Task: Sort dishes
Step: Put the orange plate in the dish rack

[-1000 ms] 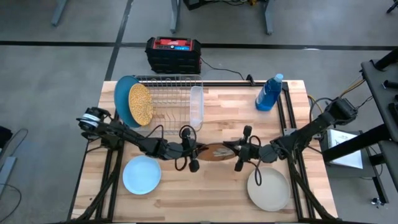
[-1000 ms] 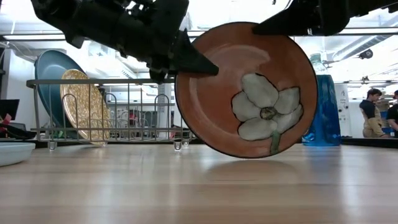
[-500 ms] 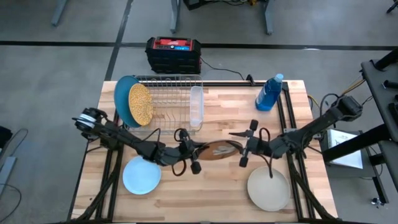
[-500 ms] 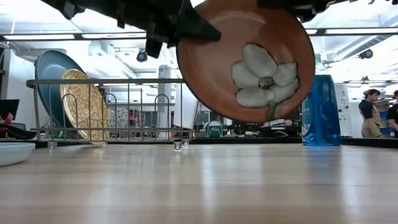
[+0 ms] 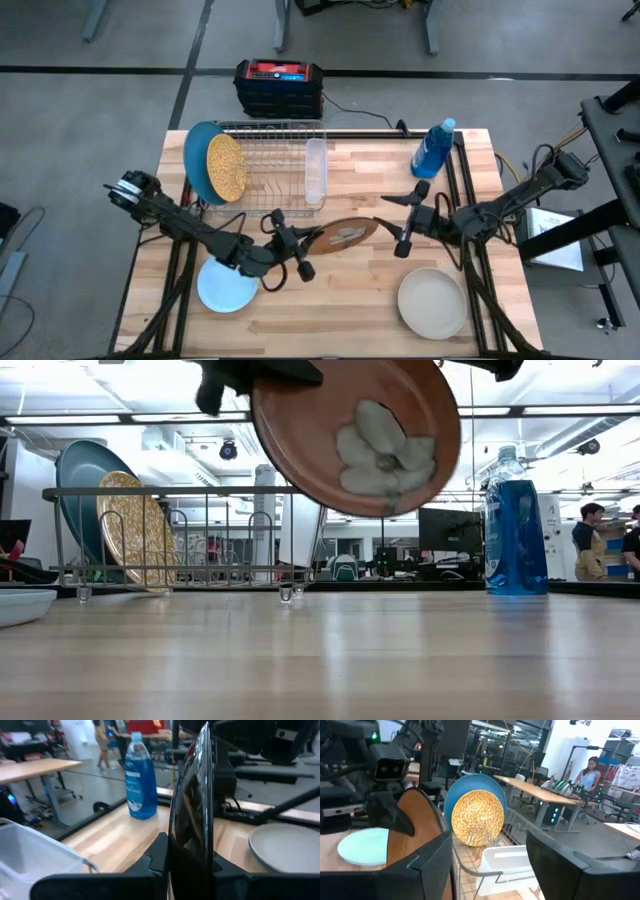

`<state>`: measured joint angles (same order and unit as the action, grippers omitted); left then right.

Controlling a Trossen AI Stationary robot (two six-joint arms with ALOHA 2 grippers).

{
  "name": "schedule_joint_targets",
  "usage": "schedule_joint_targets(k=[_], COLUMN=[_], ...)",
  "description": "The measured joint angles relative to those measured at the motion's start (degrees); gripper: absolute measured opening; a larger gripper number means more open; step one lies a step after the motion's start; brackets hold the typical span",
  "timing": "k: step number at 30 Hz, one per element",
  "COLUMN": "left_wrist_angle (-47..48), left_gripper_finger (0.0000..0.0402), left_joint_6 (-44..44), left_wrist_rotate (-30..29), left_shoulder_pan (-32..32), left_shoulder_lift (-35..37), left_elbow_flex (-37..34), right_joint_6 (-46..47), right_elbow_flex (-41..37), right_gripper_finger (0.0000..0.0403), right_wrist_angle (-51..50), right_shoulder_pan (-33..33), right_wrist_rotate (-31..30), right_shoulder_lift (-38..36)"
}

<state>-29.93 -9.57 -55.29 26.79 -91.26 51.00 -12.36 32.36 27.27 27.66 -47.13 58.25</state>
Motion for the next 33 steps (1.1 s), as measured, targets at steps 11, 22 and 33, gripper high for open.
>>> schedule_joint_targets(k=[11,22,33], left_wrist_angle=[1.51,6.12,39.38], left_gripper_finger=[0.0022,0.0022,0.0019], left_joint_6=[16.72,31.71,6.93], left_wrist_rotate=[-33.98,-34.76,-34.47], left_shoulder_pan=[7.81,5.94,1.73], left_shoulder_lift=[5.13,14.22,35.18], left_elbow_flex=[5.20,5.80,0.55], right_joint_6=[-0.59,0.09,3.47], right_elbow_flex=[0.00,0.00,-0.01], right_gripper_finger=[0.0256,0.0256,0.0251], right_wrist_angle=[-1.53,-1.75,-4.77], right_shoulder_pan=[0.02,-1.50,-5.21], right_wrist_rotate=[-1.00,-1.00,-0.99], right_shoulder_lift=[-3.12,-2.97,-2.95])
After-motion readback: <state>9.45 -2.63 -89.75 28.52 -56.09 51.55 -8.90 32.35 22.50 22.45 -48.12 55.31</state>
